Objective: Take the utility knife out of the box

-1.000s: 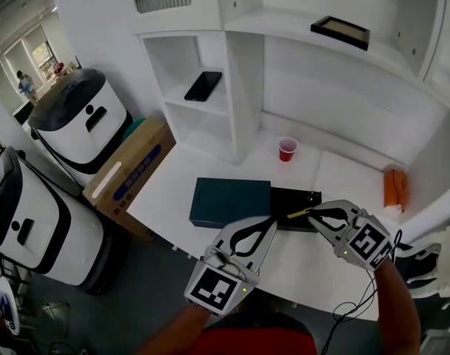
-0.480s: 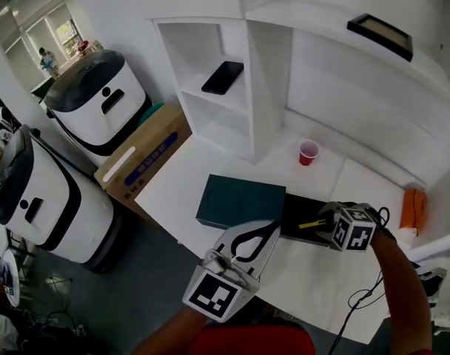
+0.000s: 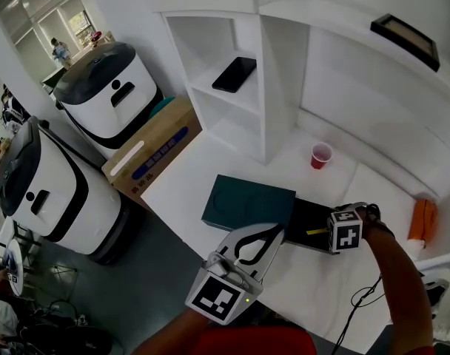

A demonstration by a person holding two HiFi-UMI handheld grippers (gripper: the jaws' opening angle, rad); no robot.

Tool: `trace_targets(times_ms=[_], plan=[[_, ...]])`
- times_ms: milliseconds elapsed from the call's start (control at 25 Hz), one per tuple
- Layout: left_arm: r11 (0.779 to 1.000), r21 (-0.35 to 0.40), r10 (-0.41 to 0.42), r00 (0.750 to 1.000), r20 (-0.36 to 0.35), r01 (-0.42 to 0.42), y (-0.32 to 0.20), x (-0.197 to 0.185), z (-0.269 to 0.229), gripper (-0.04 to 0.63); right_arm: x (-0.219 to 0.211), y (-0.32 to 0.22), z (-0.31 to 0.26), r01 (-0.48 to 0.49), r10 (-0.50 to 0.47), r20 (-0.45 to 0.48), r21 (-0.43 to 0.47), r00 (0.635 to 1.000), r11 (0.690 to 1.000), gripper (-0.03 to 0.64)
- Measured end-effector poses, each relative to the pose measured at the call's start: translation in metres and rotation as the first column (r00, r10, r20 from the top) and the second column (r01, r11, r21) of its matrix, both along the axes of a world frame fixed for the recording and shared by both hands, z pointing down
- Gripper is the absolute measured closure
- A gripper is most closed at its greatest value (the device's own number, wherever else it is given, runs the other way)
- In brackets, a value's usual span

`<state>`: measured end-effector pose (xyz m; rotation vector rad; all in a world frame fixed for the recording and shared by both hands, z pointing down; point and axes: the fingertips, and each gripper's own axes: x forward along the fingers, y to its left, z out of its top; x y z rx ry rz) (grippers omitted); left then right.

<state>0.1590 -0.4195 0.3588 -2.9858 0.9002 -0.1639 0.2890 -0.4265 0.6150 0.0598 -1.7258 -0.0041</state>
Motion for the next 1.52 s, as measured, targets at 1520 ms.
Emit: trace_targets(times_ms=[1520], plan=[[0.998, -0.002, 0.068, 0.997, -0.042, -0.068, 0.010, -0.001, -0.015, 0.557, -0.042, 0.016, -0.219, -0.672, 0.265, 0.863, 0.110, 0.431, 0.732, 0.534]])
